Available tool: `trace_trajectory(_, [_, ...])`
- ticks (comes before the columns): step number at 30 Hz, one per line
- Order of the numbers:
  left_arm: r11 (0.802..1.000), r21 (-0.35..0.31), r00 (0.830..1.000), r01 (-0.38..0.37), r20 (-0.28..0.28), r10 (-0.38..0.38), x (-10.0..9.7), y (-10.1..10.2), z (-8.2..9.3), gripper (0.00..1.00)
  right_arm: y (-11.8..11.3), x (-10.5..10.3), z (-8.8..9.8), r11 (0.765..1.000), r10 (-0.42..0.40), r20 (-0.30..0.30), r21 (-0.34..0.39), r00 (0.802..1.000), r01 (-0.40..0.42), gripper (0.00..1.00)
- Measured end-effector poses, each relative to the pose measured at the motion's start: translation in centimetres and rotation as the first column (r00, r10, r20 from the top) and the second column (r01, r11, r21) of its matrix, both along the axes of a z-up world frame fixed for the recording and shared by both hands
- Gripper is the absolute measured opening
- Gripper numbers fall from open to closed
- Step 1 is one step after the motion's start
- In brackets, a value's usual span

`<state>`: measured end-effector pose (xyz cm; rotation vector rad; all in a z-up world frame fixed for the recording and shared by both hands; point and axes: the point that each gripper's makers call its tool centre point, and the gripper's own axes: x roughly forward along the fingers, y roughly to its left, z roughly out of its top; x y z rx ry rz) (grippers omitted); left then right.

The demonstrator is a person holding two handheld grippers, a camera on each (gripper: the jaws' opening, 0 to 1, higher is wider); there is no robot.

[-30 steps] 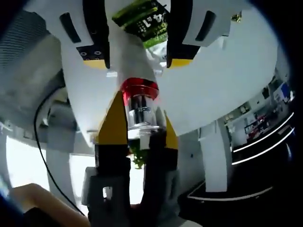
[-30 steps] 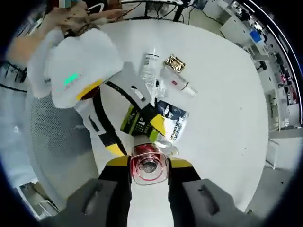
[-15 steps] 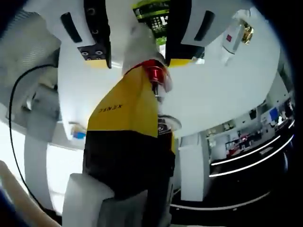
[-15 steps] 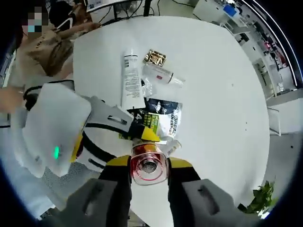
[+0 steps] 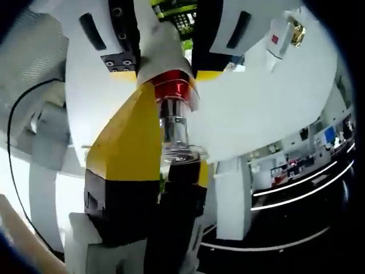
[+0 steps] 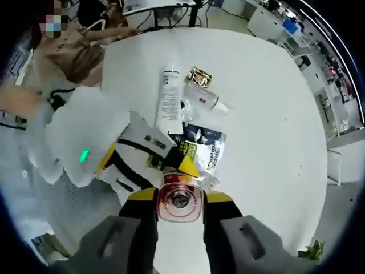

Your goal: Arrange the skincare products in the storage area until every visible bottle or jar stands upright without overlapping.

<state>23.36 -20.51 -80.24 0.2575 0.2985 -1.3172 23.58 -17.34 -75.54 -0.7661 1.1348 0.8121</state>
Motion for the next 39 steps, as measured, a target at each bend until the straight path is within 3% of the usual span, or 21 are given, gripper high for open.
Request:
trace_trajectory(1, [1.0, -0.001, 1.0, 0.013, 0.005, -0.013, 0.0, 0.0, 0.0, 0.31, -0.2, -0.3, 0.1, 1.0, 0.013, -0.004, -0.002, 1.0, -0.013, 0.31])
trace_trajectory(3, [0.998, -0.016, 0.998, 0.057, 0.012, -0.056, -0.2, -0.1, 0.1, 0.31, -0.4, -0.2, 0.3, 0.993, 0.115, 0.019, -0.012, 0.993, -0.115, 0.31])
trace_trajectory(4, [0.996, -0.026, 0.997, 0.083, 0.006, -0.083, -0.2, -0.2, 0.1, 0.31, -0.4, -0.1, 0.5, 0.98, 0.198, 0.039, -0.025, 0.979, -0.197, 0.31])
trace_trajectory(6, [0.991, -0.039, 0.992, 0.128, -0.002, -0.128, -0.4, -0.3, 0.2, 0.31, -0.9, -0.3, 0.6, 0.966, 0.255, 0.035, -0.054, 0.966, -0.253, 0.31])
trace_trajectory(7, [0.983, -0.047, 0.984, 0.177, 0.014, -0.176, -0.6, -0.4, 0.2, 0.31, -0.8, -0.2, 0.8, 0.924, 0.38, 0.057, -0.077, 0.923, -0.375, 0.31])
trace_trajectory(8, [0.977, -0.052, 0.978, 0.208, 0.017, -0.207, -0.8, -0.4, 0.3, 0.31, -1.1, -0.2, 1.0, 0.918, 0.391, 0.058, -0.096, 0.918, -0.385, 0.3])
trace_trajectory(9, [0.97, -0.054, 0.972, 0.236, 0.019, -0.235, -0.8, -0.4, 0.3, 0.31, -1.3, -0.3, 1.0, 0.937, 0.343, 0.049, -0.093, 0.938, -0.338, 0.28])
trace_trajectory(11, [0.963, -0.057, 0.965, 0.264, 0.015, -0.263, -0.9, -0.3, 0.3, 0.31, -0.4, -0.4, 1.3, 0.899, 0.438, 0.068, -0.062, 0.897, -0.434, 0.28])
trace_trajectory(14, [0.942, -0.063, 0.944, 0.331, 0.023, -0.33, -1.4, -0.5, 0.4, 0.31, -0.6, -0.7, 1.2, 0.882, 0.469, 0.039, -0.073, 0.882, -0.466, 0.29])
trace_trajectory(15, [0.933, -0.067, 0.935, 0.354, 0.031, -0.353, -1.5, -0.5, 0.4, 0.31, -0.3, -0.6, 1.2, 0.85, 0.526, 0.046, -0.078, 0.849, -0.522, 0.28])
trace_trajectory(17, [0.918, -0.076, 0.921, 0.39, 0.029, -0.389, -1.8, -0.5, 0.5, 0.31, -0.5, -0.6, 1.0, 0.852, 0.52, 0.017, -0.078, 0.854, -0.517, 0.28])
trace_trajectory(18, [0.913, -0.081, 0.917, 0.399, 0.026, -0.399, -1.9, -0.5, 0.5, 0.31, -0.2, -0.6, 1.0, 0.832, 0.553, 0.018, -0.067, 0.833, -0.551, 0.29])
trace_trajectory(20, [0.894, -0.092, 0.898, 0.439, 0.011, -0.44, -2.2, -0.7, 0.6, 0.31, 0.2, -0.6, 0.9, 0.834, 0.55, 0.008, -0.047, 0.835, -0.549, 0.29])
trace_trajectory(22, [0.88, -0.085, 0.884, 0.467, 0.011, -0.468, -2.2, -0.9, 0.6, 0.31, 0.3, -0.6, 0.7, 0.814, 0.579, -0.007, -0.045, 0.815, -0.579, 0.29])
trace_trajectory(24, [0.867, -0.076, 0.87, 0.492, 0.013, -0.493, -2.3, -1.1, 0.6, 0.31, 0.0, -0.2, 0.5, 0.813, 0.579, -0.03, -0.042, 0.815, -0.58, 0.29])
trace_trajectory(26, [0.855, -0.077, 0.857, 0.514, 0.011, -0.514, -2.4, -1.2, 0.6, 0.31, -0.5, 0.6, 0.4, 0.862, 0.504, -0.056, -0.033, 0.862, -0.507, 0.29])
trace_trajectory(28, [0.85, -0.076, 0.853, 0.522, 0.027, -0.521, -2.4, -1.4, 0.6, 0.32, -0.6, 1.4, 0.4, 0.868, 0.495, -0.054, -0.019, 0.867, -0.496, 0.28])
trace_trajectory(30, [0.856, -0.07, 0.859, 0.512, 0.031, -0.511, -2.4, -1.7, 0.4, 0.32, -0.7, 1.0, 0.4, 0.897, 0.44, -0.057, -0.017, 0.896, -0.441, 0.28])
trace_trajectory(32, [0.865, -0.049, 0.866, 0.499, 0.033, -0.498, -2.3, -2.0, -0.2, 0.33, -0.7, 0.7, 0.5, 0.944, 0.329, -0.066, -0.013, 0.942, -0.33, 0.28])
trace_trajectory(36, [0.869, -0.037, 0.87, 0.493, 0.037, -0.492, -2.3, -1.8, -0.3, 0.39, -1.5, -0.1, 0.5, 0.965, 0.251, -0.096, -0.058, 0.963, -0.257, 0.27])
trace_trajectory(39, [0.877, -0.036, 0.876, 0.479, 0.079, -0.475, -1.7, -1.7, 0.4, 0.38, -1.7, -0.2, 0.5, 0.963, 0.257, -0.094, -0.06, 0.962, -0.263, 0.27])
